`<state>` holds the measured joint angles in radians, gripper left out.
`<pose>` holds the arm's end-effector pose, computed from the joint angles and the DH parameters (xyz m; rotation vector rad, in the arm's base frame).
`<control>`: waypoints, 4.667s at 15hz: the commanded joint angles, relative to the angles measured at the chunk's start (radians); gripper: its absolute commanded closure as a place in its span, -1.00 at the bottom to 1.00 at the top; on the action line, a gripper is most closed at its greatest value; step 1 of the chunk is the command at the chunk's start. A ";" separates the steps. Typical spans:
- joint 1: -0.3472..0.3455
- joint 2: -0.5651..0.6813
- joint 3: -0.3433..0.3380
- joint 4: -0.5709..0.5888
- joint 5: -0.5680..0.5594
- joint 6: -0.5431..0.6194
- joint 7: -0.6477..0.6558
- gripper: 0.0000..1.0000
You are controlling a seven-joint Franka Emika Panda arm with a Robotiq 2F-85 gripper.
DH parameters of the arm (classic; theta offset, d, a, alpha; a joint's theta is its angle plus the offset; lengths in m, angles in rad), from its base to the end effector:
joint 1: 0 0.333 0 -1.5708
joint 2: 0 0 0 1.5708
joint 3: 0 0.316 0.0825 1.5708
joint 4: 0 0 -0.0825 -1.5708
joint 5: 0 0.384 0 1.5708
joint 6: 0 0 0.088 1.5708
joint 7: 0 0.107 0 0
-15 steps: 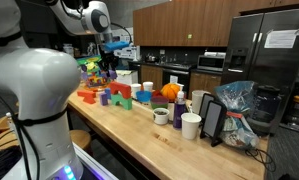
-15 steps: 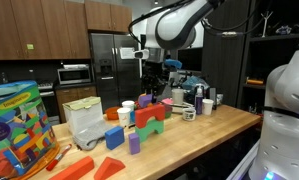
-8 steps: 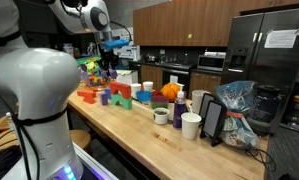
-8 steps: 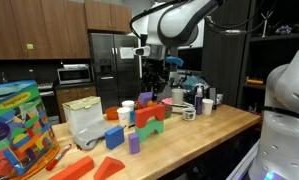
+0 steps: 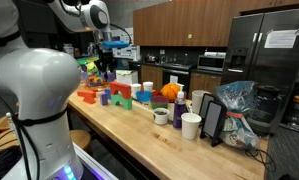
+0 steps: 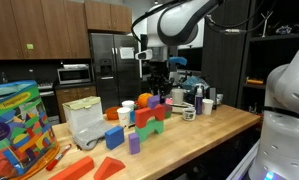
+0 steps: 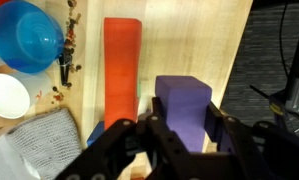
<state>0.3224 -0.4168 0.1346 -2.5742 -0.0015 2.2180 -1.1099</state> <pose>0.3660 0.1793 0.4085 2.1847 2.1568 0.0552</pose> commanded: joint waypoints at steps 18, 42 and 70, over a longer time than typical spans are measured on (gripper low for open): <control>0.004 0.050 0.017 0.097 -0.013 -0.039 0.042 0.67; -0.034 0.141 0.016 0.190 -0.028 -0.061 0.051 0.67; -0.078 0.203 -0.037 0.173 0.052 -0.041 -0.076 0.67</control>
<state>0.2489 -0.2115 0.0996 -2.3947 0.0289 2.1675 -1.1500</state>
